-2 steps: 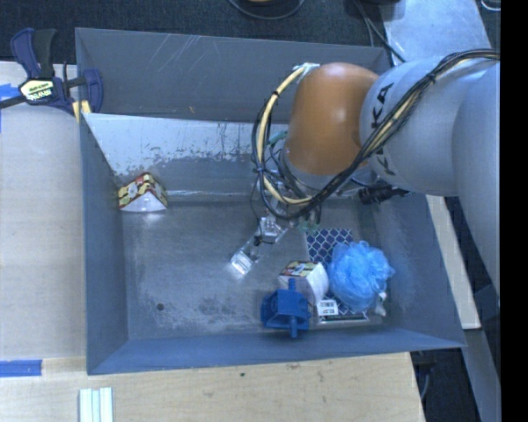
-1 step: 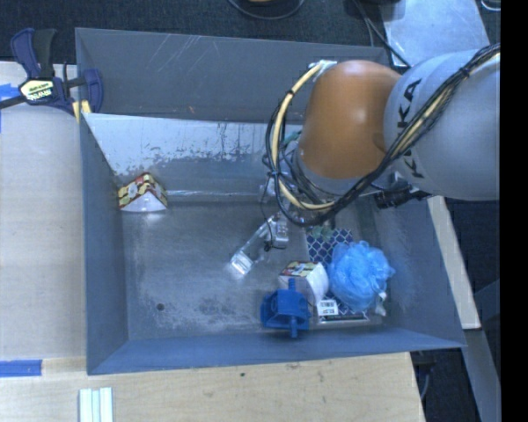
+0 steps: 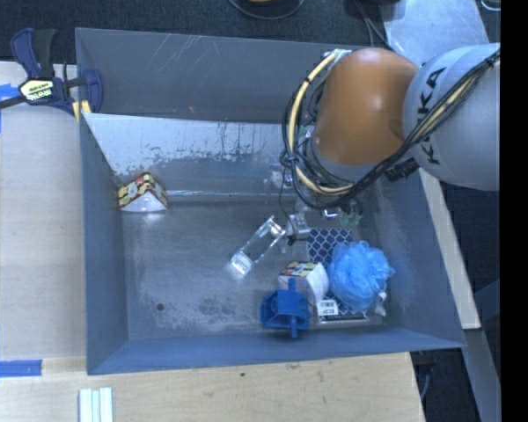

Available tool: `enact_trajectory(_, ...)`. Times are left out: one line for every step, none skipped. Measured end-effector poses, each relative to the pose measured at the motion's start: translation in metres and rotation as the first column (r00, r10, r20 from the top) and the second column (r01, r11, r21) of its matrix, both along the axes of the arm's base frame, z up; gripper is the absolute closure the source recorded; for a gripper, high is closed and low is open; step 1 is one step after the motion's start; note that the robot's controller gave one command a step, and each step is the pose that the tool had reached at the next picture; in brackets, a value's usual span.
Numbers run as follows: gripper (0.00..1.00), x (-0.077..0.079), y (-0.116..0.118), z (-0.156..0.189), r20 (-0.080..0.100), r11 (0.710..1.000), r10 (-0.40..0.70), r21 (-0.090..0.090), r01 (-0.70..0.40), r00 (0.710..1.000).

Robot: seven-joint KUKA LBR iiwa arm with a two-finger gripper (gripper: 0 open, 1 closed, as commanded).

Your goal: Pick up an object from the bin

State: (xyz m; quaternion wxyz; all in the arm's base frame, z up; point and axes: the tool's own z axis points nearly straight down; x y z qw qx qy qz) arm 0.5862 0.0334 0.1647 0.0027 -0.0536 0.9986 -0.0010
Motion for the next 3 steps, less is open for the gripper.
enact_trajectory(0.00, -0.014, -0.003, 0.005, 0.002, 0.972, -0.233, 0.004, 0.233, 0.972)
enact_trajectory(0.00, -0.014, -0.001, -0.035, -0.001, 1.000, 0.021, 0.000, -0.021, 1.000)
enact_trajectory(1.00, 0.009, 0.000, -0.086, 0.003, 0.989, 0.149, 0.001, -0.149, 0.989)
